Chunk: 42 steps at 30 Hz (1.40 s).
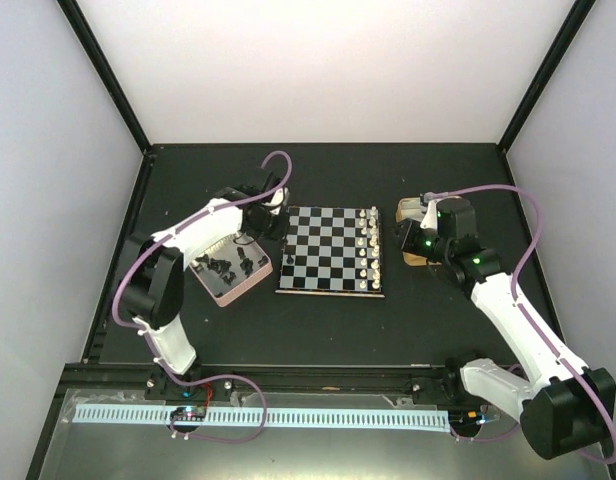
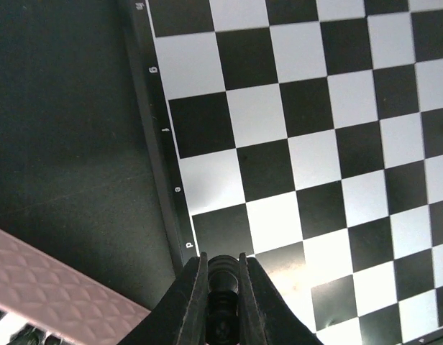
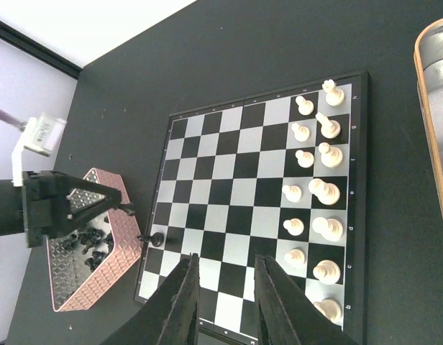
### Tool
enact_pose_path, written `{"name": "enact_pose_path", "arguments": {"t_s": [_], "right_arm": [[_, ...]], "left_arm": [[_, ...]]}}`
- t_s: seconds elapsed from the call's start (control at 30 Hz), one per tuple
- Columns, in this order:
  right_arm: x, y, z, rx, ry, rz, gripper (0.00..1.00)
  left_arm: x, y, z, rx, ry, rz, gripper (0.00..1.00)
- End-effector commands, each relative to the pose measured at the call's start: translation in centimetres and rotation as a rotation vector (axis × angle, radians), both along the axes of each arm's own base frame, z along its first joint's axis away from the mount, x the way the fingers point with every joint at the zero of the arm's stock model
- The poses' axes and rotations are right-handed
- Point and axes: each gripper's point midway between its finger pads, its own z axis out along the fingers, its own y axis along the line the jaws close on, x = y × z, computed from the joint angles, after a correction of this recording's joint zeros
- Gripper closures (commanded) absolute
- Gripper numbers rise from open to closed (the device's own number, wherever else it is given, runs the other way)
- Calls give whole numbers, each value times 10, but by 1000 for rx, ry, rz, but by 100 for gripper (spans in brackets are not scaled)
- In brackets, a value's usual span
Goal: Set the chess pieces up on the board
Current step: Place the chess piece on the chessboard.
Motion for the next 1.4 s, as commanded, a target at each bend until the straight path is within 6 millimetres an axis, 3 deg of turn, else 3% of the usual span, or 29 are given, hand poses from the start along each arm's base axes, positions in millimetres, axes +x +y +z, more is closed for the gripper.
{"name": "enact_pose_path", "arguments": {"t_s": [0.0, 0.47, 0.77, 1.0, 1.17, 1.37], "right_arm": [[-2, -1, 4, 8, -17, -4, 77], [-3, 0, 4, 8, -17, 4, 77], [-3, -1, 3, 5, -15, 3, 77], [-3, 0, 2, 5, -11, 3, 77], [-3, -1, 2, 6, -10, 2, 77], [-5, -1, 1, 4, -8, 0, 77]], "left_arm": [[4, -7, -8, 57, 12, -48, 92], [11, -18, -38, 90, 43, -90, 89], [7, -25, -34, 55, 51, -113, 69], [3, -28, -30, 23, 54, -123, 63], [2, -27, -31, 22, 56, -121, 62], [3, -22, -34, 48, 56, -103, 72]]}}
